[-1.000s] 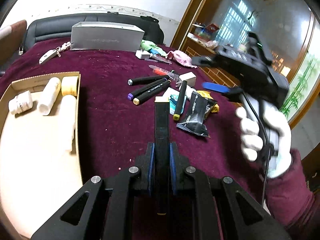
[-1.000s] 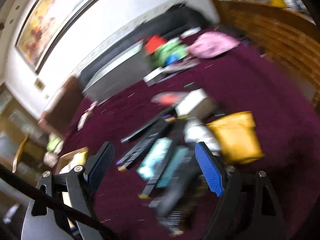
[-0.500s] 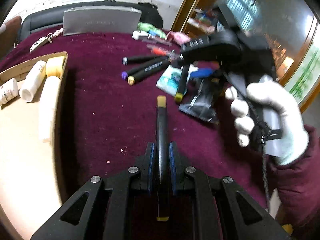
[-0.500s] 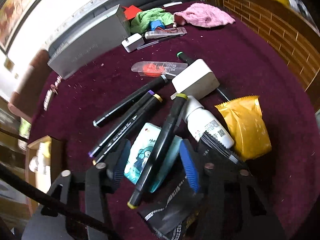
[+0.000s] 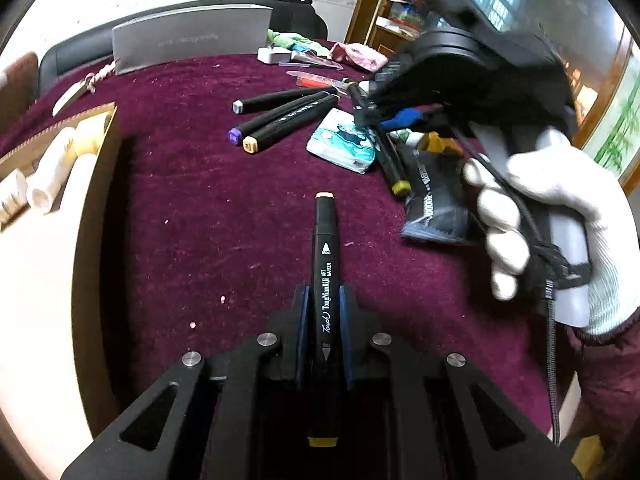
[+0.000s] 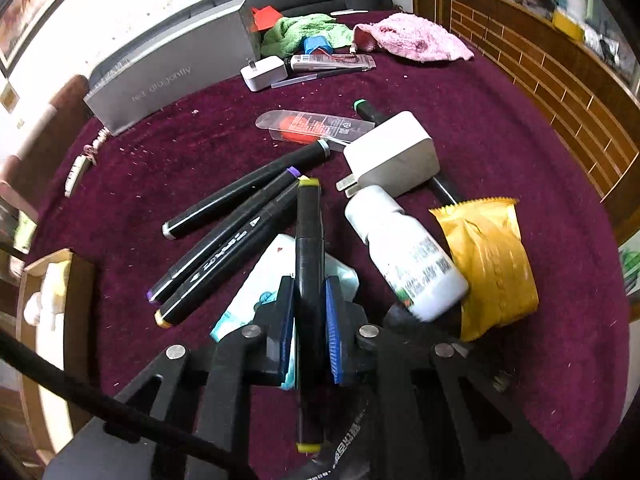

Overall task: Organize objects
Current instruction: 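Grasp a black marker with the left gripper while the right gripper grasps another black marker, then carry both black markers into the tray and open both grippers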

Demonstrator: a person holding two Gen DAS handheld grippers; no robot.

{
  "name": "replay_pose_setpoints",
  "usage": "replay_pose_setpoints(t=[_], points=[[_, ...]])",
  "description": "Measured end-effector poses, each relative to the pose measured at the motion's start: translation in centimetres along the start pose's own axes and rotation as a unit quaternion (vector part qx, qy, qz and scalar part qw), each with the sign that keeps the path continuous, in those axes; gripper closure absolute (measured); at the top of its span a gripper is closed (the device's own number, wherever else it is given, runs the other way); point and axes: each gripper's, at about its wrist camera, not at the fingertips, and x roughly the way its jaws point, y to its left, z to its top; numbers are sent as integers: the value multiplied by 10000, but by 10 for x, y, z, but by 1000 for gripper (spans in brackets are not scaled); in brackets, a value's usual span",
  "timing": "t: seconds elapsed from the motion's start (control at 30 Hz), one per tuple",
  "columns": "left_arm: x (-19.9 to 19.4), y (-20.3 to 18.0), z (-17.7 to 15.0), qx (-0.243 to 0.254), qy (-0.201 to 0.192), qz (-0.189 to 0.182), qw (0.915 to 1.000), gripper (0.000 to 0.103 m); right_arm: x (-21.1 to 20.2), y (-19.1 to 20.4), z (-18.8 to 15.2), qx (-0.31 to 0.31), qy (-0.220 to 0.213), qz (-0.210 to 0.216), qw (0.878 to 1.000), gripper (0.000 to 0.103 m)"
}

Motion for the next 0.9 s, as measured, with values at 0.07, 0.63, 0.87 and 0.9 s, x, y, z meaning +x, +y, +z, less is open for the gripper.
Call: replay_pose_setpoints(t=[0.07, 0.63, 0.87, 0.9], points=[[-7, 7, 0, -202, -77, -201, 9996, 92, -8, -4, -3, 94, -16, 216, 9997, 91], [-120, 95, -6, -1153, -1434, 75, 9829, 91, -76, 52, -40, -299, -89, 1774, 9837, 90], [-130, 156, -6, -1315, -1293, 798, 9796, 91, -63, 119, -57, -679, 228, 2285, 9709, 90], [-129, 165, -6, -1342, -1245, 880, 9792, 91, -58, 129, -59, -717, 299, 2343, 9690, 90]])
